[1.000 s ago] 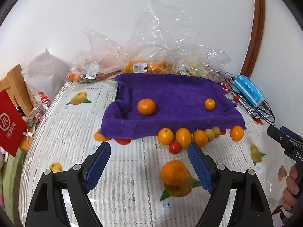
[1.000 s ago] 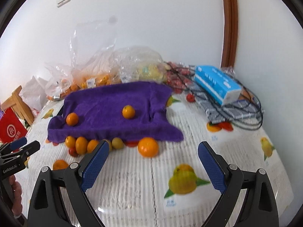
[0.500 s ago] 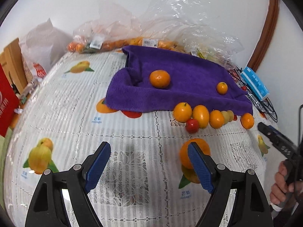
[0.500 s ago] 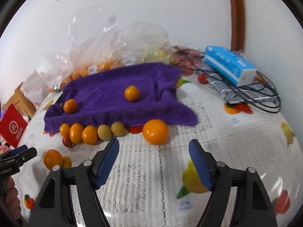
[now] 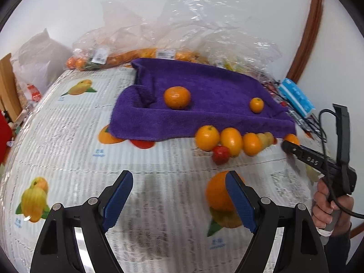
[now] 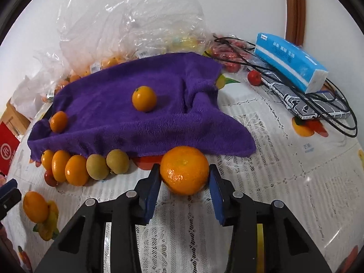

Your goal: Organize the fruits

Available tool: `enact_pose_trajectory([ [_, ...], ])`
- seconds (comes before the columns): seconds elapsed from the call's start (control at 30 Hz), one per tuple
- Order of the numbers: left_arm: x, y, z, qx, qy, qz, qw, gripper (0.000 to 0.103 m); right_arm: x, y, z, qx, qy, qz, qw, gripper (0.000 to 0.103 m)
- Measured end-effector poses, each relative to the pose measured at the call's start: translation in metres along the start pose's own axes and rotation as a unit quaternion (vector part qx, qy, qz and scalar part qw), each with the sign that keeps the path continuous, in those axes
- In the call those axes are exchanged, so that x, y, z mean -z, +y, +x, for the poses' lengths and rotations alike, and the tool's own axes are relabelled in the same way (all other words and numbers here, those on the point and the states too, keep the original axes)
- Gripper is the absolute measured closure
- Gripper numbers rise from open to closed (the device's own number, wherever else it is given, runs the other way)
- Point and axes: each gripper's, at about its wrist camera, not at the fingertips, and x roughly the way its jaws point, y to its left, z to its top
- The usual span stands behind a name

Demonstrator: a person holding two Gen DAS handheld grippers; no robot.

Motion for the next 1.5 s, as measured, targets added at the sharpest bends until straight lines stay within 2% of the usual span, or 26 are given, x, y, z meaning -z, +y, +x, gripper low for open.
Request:
enact_pose_trajectory([
  [0.17,0.003,-0.020,0.002,0.026,0.008,0.020,0.9994,0.021,0.007,0.000,-0.007,-0.006,-0.002,-0.008,1.000,0.062],
  [0.3,0.007,-0.033,0.017,0.016,0.030,0.035,0.9988,0.021,0.019,0.004,-0.017,-0.010,-0.003,-0.024,1.000,0.062],
  [0.37,0.010,-0.039,0.028,0.000,0.046,0.041,0.9981,0.022,0.022,0.006,-0.020,-0.010,-0.003,-0.028,1.000,0.062],
  [0.4,0.011,-0.042,0.034,-0.011,0.052,0.046,0.9975,0.024,0.024,0.007,-0.021,-0.008,-0.003,-0.031,0.999,0.062],
  [0.47,0.013,-0.047,0.036,-0.035,0.040,0.062,0.9967,0.040,0.027,0.010,-0.023,-0.008,-0.002,-0.037,0.999,0.062],
  [0.5,0.014,-0.049,0.036,-0.039,0.038,0.069,0.9962,0.045,0.028,0.012,-0.024,-0.009,-0.002,-0.040,0.999,0.062],
  [0.53,0.015,-0.051,0.036,-0.040,0.037,0.079,0.9954,0.056,0.029,0.013,-0.025,-0.010,-0.001,-0.043,0.999,0.062],
  [0.57,0.015,-0.053,0.035,-0.038,0.035,0.087,0.9949,0.061,0.030,0.014,-0.026,-0.012,-0.002,-0.047,0.999,0.062],
  [0.73,0.010,-0.040,0.032,-0.059,0.030,0.086,0.9941,0.062,0.031,0.026,-0.029,-0.015,-0.012,-0.074,0.997,0.062],
  [0.97,-0.013,-0.005,0.042,-0.099,0.026,0.045,0.9937,0.061,0.028,0.040,-0.019,-0.026,0.002,-0.080,0.996,0.062],
  [1.23,-0.012,0.000,0.048,-0.084,0.021,0.027,0.9959,0.060,0.028,0.033,-0.016,-0.047,0.010,-0.055,0.997,0.062],
  [1.37,-0.012,-0.003,0.050,-0.084,0.023,0.035,0.9956,0.055,0.028,0.037,-0.016,-0.037,0.009,-0.065,0.997,0.062],
  [1.5,-0.011,-0.004,0.049,-0.084,0.024,0.036,0.9955,0.054,0.028,0.039,-0.016,-0.030,0.010,-0.073,0.997,0.062],
])
